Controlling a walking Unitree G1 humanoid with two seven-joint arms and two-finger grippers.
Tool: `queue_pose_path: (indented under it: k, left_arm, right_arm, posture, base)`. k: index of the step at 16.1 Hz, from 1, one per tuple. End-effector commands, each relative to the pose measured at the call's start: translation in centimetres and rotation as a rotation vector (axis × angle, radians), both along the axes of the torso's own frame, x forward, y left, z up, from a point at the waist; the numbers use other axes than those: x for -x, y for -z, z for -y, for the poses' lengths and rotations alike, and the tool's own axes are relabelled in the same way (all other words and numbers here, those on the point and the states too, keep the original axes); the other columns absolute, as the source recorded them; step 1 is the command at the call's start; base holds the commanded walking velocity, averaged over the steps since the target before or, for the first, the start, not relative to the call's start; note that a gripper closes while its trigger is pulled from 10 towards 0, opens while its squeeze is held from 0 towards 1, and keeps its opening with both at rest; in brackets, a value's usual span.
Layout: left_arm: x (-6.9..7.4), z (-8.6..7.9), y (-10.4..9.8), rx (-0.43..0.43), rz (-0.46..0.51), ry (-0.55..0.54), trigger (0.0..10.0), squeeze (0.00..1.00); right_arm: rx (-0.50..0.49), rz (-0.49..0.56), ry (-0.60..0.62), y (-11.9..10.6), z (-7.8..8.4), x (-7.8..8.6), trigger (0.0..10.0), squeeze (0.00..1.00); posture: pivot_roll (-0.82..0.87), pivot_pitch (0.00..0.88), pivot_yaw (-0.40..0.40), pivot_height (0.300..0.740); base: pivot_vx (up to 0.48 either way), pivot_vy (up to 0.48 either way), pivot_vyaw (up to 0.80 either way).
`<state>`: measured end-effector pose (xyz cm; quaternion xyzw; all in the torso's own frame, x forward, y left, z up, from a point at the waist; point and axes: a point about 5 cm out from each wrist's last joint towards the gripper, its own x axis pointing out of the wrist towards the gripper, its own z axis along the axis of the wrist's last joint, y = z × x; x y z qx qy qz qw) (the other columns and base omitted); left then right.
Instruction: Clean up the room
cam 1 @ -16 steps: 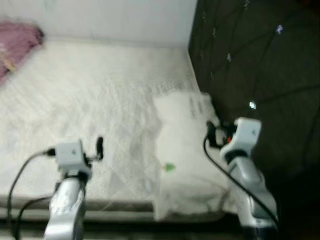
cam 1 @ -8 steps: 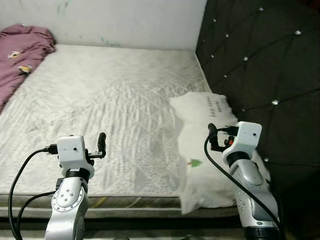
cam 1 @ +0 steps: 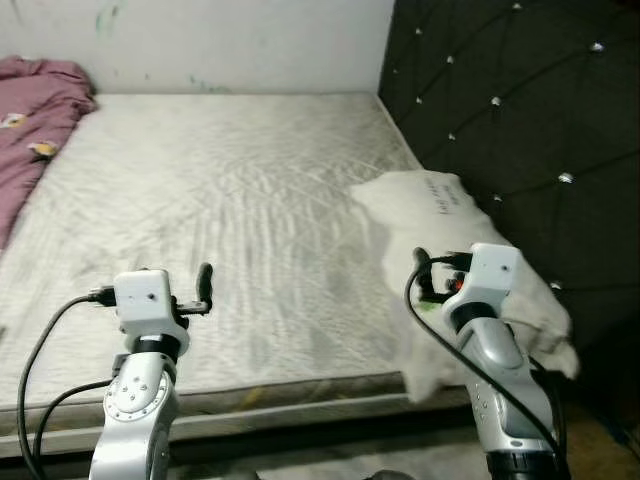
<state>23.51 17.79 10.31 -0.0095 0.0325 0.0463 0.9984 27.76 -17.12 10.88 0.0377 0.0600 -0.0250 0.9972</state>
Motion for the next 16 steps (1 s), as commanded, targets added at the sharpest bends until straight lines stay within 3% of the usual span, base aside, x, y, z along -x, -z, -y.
queue_pose_path:
  k: [1,16]
  left_arm:
    - [-0.16,0.69,-0.06,0.015,-0.002,0.025,10.0,0.00]
    - [-0.15,0.65,-0.02,0.028,-0.008,0.014,10.0,0.00]
  right_arm:
    - [0.020,0.011,0.031,-0.32,1.04,0.06,10.0,0.00]
    - [0.021,0.000,0.041,-0.09,1.24,0.08,10.0,0.00]
  posture:
    - [0.00,0.013,0.001,0.740]
    - [0.00,0.020,-0.002,0.740]
  base:
    - [0.000,0.458,0.00]
    - [0.000,0.444,0.00]
